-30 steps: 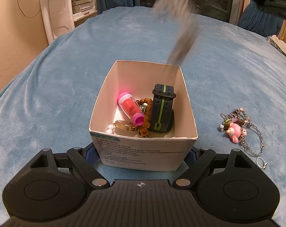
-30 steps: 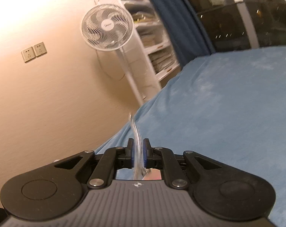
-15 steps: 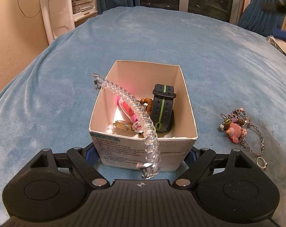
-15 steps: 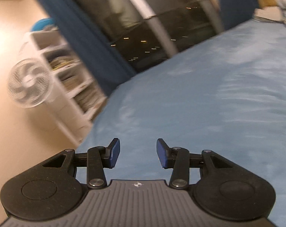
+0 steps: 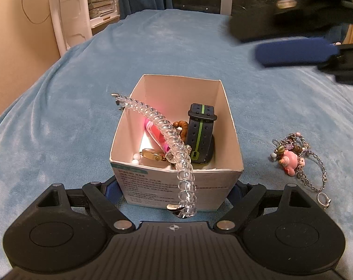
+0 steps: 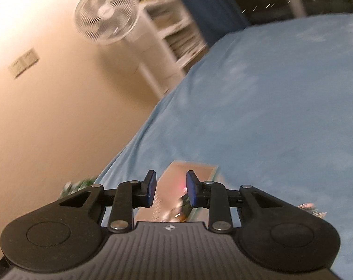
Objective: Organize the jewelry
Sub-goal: 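Push the clear bracelet down into the box with the closed right gripper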
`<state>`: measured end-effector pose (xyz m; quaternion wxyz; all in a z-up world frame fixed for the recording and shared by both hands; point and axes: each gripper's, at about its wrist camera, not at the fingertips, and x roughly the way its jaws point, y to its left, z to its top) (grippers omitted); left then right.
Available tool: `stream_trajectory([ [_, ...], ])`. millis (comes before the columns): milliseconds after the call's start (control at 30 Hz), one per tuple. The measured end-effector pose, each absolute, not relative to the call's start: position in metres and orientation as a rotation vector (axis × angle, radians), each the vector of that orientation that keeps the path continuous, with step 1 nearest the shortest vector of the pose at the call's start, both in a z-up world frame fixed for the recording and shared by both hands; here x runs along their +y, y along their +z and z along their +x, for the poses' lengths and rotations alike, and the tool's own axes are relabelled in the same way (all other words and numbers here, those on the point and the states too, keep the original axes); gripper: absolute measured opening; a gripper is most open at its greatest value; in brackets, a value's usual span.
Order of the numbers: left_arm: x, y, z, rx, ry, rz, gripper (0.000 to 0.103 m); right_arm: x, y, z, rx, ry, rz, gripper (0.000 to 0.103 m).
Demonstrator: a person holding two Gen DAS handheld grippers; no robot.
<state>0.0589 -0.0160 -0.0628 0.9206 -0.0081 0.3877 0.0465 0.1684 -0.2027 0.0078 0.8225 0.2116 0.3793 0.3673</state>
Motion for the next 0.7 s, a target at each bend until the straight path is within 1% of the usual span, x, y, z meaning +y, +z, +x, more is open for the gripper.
stream_trajectory([
  [67, -0.015, -0.063, 0.059, 0.798, 0.095, -0.020, 0.060, -0.186, 0.009, 0.181, 0.866, 0.820, 0.473, 0.103],
  [200, -0.014, -0.062, 0.059, 0.800, 0.091, -0.022, 0.059, -0.176, -0.007, 0.188, 0.976, 0.853, 0.495, 0.103],
  [367, -0.013, -0.061, 0.060, 0.804, 0.091, -0.024, 0.059, -0.160, -0.024, 0.189, 1.056, 0.848, 0.466, 0.103],
  [600, -0.014, -0.061, 0.062, 0.803, 0.091, -0.023, 0.059, -0.162, -0.026, 0.188, 1.057, 0.855, 0.459, 0.103],
  [700, -0.015, -0.061, 0.063, 0.803, 0.091, -0.023, 0.059, -0.172, -0.024, 0.192, 1.038, 0.847, 0.506, 0.103],
])
